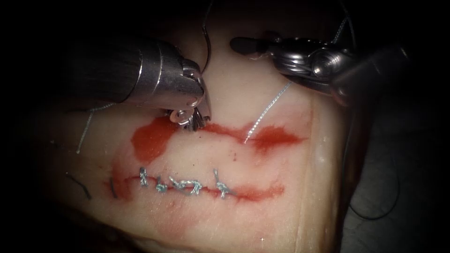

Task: Wound Closure

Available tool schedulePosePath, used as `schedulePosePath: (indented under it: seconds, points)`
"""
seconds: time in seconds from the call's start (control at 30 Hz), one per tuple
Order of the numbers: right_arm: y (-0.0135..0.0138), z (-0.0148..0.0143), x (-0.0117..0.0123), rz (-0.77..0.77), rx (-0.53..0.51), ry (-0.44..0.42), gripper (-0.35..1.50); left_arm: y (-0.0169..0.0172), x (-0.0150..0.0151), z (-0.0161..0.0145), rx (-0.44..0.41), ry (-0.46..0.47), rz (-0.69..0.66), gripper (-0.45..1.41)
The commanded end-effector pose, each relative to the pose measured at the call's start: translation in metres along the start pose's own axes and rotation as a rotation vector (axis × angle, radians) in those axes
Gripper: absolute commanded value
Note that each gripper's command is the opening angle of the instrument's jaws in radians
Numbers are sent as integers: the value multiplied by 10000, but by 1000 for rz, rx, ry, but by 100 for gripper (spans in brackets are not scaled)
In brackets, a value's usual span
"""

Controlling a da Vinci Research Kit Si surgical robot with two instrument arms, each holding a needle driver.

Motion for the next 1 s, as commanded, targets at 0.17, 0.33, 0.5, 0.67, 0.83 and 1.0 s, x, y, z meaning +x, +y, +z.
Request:
schedulePosePath:
  seconds: [0.17, 0.33, 0.5, 0.67, 0.83, 1.0]
  points:
    - [28, 18, 1, 2, -20, -8, 118, -2, -10, -1, 2, -9, 5, -45]
    - [42, 29, 8, -15, -25, -5, 99, -3, -13, -5, 3, -20, 12, -45]
    - [45, 38, 8, -13, -31, -9, 89, -4, -15, -11, 4, -31, 19, -45]
    - [45, 46, 4, -19, -49, -49, -17, -4, -15, -13, 5, -38, 23, -45]
    - [43, 41, 3, 18, 15, -55, -35, 12, -20, -19, 157, -95, -31, 116]
    - [38, 41, 2, -1, 25, -55, -35, 70, -13, -46, 614, -195, -208, 116]
